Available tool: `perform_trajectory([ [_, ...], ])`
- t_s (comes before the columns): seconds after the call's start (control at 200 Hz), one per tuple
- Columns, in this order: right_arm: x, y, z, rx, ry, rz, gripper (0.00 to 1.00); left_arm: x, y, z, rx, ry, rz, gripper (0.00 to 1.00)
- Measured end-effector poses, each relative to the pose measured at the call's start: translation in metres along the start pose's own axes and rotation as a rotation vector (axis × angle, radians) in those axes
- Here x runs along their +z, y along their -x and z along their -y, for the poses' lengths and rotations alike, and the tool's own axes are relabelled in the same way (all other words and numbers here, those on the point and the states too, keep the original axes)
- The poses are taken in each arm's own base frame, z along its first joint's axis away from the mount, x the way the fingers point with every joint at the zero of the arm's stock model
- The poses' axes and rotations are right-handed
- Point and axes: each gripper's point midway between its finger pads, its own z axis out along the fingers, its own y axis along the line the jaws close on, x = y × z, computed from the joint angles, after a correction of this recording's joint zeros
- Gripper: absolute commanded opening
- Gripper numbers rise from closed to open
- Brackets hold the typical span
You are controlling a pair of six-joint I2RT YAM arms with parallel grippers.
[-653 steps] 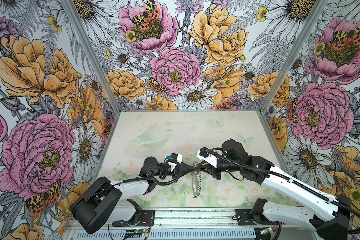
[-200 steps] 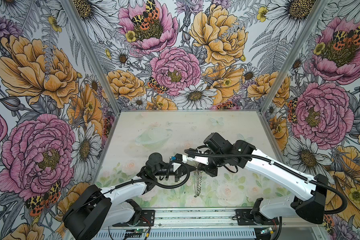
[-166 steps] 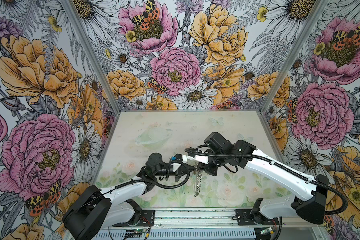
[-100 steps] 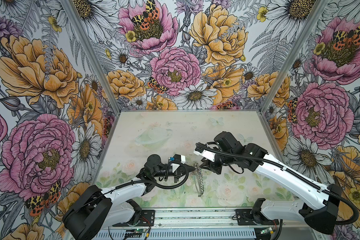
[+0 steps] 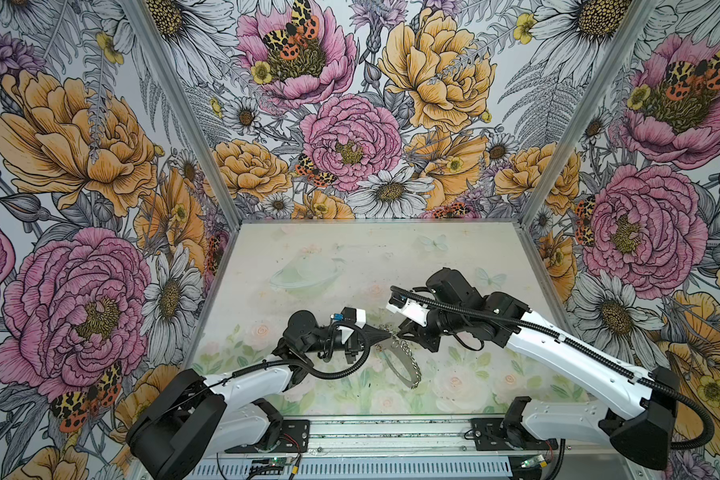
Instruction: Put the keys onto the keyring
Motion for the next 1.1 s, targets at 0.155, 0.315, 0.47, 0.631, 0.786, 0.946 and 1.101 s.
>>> perform_trajectory([
  [0.155, -0.005, 0.006, -0.003, -0.005, 0.003, 0.030, 0.23, 0.000, 0.000, 0.000, 0.000, 0.000, 0.000, 0.00],
  [0.315, -0.002, 0.008, -0.006, 0.004, 0.015, 0.037, 0.23, 0.000, 0.000, 0.000, 0.002, 0.000, 0.002, 0.00],
  [0.47, 0.008, 0.002, -0.006, 0.018, 0.017, 0.012, 0.25, -0.001, 0.002, -0.001, 0.005, 0.011, 0.012, 0.00],
  [0.631, 0.007, 0.002, 0.000, 0.022, -0.025, 0.028, 0.28, -0.003, -0.001, -0.013, -0.001, 0.088, 0.014, 0.00],
  [0.786, -0.003, 0.000, 0.015, 0.031, -0.128, 0.068, 0.29, -0.007, -0.004, -0.026, -0.008, 0.178, 0.014, 0.00],
  [0.946, -0.015, -0.007, 0.036, 0.063, -0.265, 0.147, 0.31, -0.009, -0.004, -0.037, -0.032, 0.257, 0.012, 0.00],
  [1.101, -0.018, -0.022, 0.047, 0.090, -0.365, 0.247, 0.36, -0.011, -0.013, -0.053, -0.097, 0.358, -0.020, 0.00],
])
